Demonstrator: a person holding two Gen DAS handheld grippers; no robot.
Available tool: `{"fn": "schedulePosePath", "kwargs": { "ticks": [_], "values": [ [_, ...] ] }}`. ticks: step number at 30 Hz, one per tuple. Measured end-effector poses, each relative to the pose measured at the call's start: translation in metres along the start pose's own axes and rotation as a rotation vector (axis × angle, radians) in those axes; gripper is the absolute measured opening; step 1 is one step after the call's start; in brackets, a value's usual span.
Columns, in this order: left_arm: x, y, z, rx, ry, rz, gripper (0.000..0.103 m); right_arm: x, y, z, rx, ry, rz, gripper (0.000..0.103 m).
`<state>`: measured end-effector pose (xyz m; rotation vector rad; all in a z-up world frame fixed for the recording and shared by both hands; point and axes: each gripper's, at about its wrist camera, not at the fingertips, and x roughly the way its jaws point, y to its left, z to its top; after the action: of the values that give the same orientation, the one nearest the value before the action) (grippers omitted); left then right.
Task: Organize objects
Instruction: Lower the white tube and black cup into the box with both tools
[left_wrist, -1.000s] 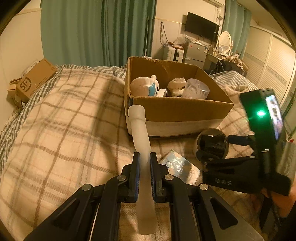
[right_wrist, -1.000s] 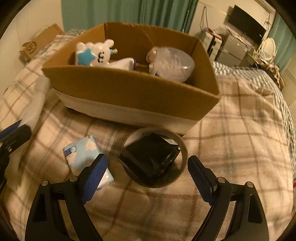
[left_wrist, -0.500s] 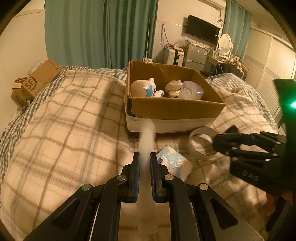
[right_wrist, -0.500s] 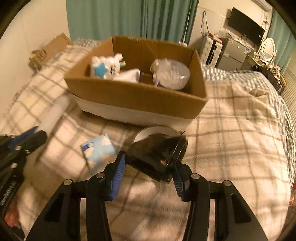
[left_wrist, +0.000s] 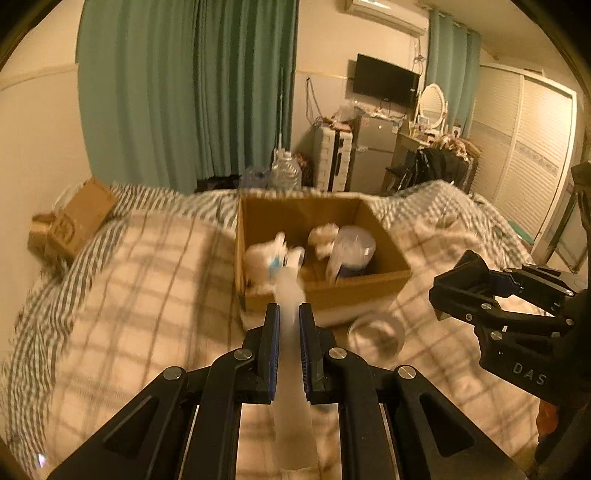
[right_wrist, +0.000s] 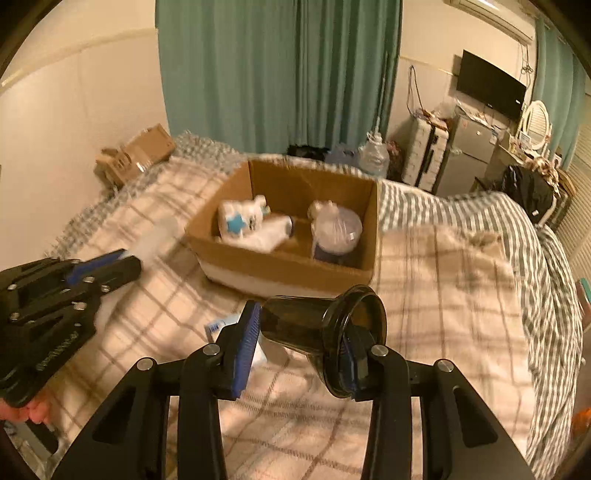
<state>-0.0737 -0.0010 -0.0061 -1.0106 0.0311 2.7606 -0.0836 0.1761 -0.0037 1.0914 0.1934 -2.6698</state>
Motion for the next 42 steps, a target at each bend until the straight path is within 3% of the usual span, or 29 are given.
{"fn": "schedulePosePath", "kwargs": {
  "ticks": [5, 10, 17, 25, 27, 29, 30, 31, 32, 33, 36, 39, 42],
  "values": [
    [0.010, -0.008, 0.048, 0.049, -0.059, 0.018, 0.010, -0.007, -0.008, 0.048, -0.023, -0.064, 0.020, 0.039],
    [0.049, -0.008, 0.086, 0.064, -0.059, 0.022, 0.010, 0.013, -0.018, 0.094, -0.030, -0.090, 0.034, 0.039],
    [0.122, -0.001, 0.099, 0.057, 0.012, 0.018, 0.010, 0.076, -0.034, 0.126, -0.016, -0.056, 0.046, 0.039],
    [0.165, -0.001, 0.087, 0.049, 0.058, -0.008, 0.011, 0.131, -0.049, 0.122, 0.033, -0.017, 0.104, 0.040],
    [0.163, -0.003, 0.087, 0.056, 0.056, -0.014, 0.018, 0.130, -0.050, 0.123, 0.040, -0.031, 0.100, 0.042],
    [0.158, -0.003, 0.087, 0.062, 0.057, -0.008, 0.024, 0.124, -0.053, 0.124, 0.041, -0.040, 0.089, 0.054],
    [0.155, -0.002, 0.088, 0.065, 0.057, -0.003, 0.034, 0.120, -0.055, 0.125, 0.043, -0.048, 0.084, 0.066],
    [0.150, -0.002, 0.088, 0.068, 0.054, 0.008, 0.042, 0.112, -0.056, 0.126, 0.048, -0.066, 0.072, 0.068],
    [0.142, -0.002, 0.088, 0.070, 0.041, 0.024, 0.062, 0.106, -0.057, 0.127, 0.052, -0.076, 0.064, 0.069],
    [0.134, -0.001, 0.089, 0.069, 0.024, 0.040, 0.072, 0.098, -0.057, 0.129, 0.054, -0.083, 0.056, 0.071],
    [0.104, 0.004, 0.089, 0.053, -0.005, 0.059, 0.076, 0.069, -0.059, 0.132, 0.050, -0.113, 0.028, 0.075],
    [0.071, 0.008, 0.087, 0.033, -0.032, 0.084, 0.091, 0.032, -0.059, 0.127, 0.032, -0.147, -0.003, 0.083],
    [0.038, 0.009, 0.079, 0.024, -0.072, 0.103, 0.095, -0.005, -0.059, 0.116, 0.021, -0.175, -0.031, 0.087]
  ]
}}
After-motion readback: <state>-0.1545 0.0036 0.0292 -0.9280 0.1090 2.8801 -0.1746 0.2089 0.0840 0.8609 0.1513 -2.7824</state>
